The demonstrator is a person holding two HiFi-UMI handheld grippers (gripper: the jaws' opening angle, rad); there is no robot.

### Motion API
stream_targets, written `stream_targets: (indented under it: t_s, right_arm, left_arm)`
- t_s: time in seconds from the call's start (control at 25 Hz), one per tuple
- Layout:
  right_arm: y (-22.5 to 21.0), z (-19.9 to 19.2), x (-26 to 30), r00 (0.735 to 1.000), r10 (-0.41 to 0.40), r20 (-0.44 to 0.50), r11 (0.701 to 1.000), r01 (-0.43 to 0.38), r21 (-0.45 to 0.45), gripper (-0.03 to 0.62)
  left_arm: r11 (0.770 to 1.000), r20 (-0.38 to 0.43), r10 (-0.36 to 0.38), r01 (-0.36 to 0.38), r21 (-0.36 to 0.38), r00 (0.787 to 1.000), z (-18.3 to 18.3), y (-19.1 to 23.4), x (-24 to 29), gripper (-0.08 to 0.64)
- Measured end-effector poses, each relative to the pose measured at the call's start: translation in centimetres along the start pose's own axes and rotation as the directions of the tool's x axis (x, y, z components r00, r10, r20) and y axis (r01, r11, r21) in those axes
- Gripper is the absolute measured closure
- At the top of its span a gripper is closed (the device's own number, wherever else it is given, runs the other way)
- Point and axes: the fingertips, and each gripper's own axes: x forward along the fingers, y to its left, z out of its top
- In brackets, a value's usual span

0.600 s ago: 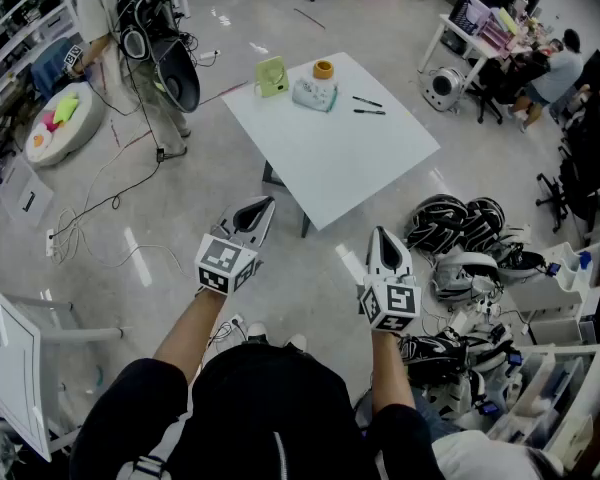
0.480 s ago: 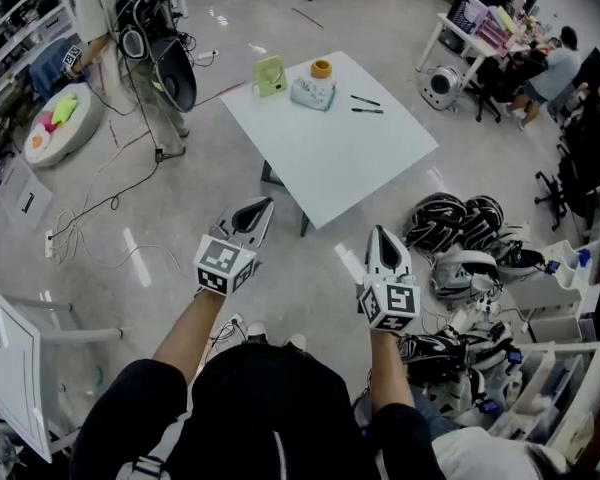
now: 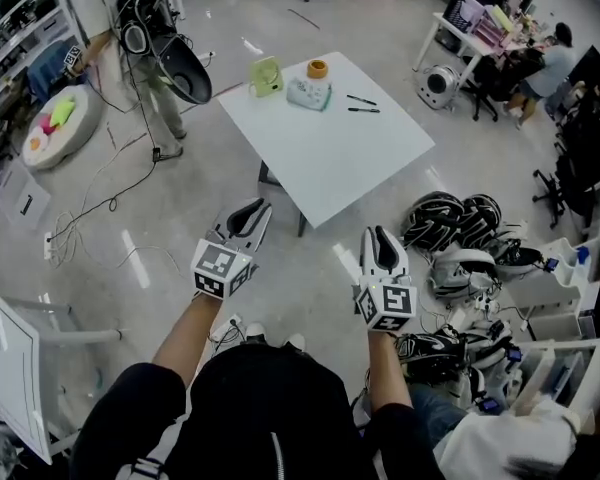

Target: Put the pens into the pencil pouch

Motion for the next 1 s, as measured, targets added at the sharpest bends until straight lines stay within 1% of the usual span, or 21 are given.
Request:
stream_targets:
  t_s: [0.08,0.16,0.24,0.28,0.56,1.0]
  right_arm:
    - [0.0,-0.2,0.1,1.000,0.002,-0.002,1.000,-0.002,0.001,0.497]
    - [-0.3,-0.3,0.0,1.000,0.002,0.002,1.000,-0.002,0.004,0.467]
    - [-0.5,-0.5,-0.1,1.000,0.005,0.004,1.000,-0.005,0.011,0.441]
    - [-0.6,-0.5,0.0,1.000,0.007,0.003,1.000,-0.007,0.012,0.434]
    - [-1.9,-1.4,-0.3,1.000,0.018,-0.004,1.000,-0.018,0.017,0.419]
    - [-3.7,-2.3,-1.0,0.997,0.072,-0.018,0.997,-0.072,0.019,0.413]
  left_arm:
    - [1.000,-0.005,-0.008,0.008,-0.014,1.000,-0.3,0.0,0.1,0.437]
    - [1.000,-0.009,-0.010,0.010,-0.022,1.000,-0.6,-0.1,0.2,0.378]
    - [1.000,-0.010,-0.010,0.009,-0.025,1.000,-0.8,-0.3,0.3,0.335]
    - [1.000,-0.012,-0.010,0.010,-0.026,1.000,-0.8,-0.4,0.4,0.326]
    - [1.000,-0.016,-0.006,0.006,-0.024,1.000,-1.4,-1.5,1.5,0.325]
    - [0.999,-0.029,0.040,-0.040,-0.022,0.999,-1.9,-3.8,1.9,0.325]
